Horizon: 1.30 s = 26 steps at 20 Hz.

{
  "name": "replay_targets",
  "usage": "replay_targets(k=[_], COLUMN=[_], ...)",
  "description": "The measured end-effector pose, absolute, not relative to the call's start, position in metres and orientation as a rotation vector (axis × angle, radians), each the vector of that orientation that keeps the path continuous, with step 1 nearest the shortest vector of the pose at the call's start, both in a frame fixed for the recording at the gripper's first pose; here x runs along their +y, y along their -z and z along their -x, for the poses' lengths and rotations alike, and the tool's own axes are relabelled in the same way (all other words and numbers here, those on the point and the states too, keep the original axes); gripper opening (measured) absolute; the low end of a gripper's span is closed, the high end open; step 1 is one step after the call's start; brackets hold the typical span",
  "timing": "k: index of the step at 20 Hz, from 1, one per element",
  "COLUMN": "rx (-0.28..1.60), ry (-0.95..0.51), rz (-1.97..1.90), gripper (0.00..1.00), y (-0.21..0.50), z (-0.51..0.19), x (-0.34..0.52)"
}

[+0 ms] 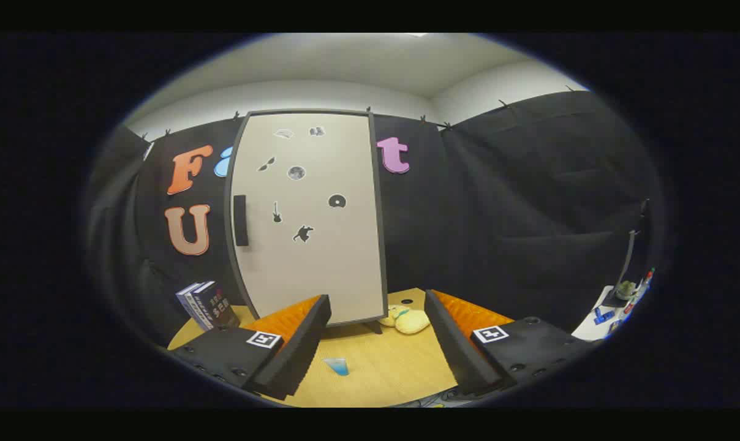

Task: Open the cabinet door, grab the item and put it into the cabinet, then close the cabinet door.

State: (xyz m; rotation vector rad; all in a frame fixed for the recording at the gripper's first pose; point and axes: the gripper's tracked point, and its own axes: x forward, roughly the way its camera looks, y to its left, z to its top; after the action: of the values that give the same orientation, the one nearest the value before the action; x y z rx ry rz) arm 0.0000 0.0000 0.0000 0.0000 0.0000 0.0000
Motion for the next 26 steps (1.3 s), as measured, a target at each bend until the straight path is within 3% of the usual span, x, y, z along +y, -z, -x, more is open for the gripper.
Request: replay_targets(k=[19, 26], rx=[0.009, 0.004], ry=[0.000, -0.077], rz=[-0.019, -0.005], gripper=[0.98, 0.98], y=[-0.004, -0.011], z=[0.005, -0.016], x=[-0.009, 0.035])
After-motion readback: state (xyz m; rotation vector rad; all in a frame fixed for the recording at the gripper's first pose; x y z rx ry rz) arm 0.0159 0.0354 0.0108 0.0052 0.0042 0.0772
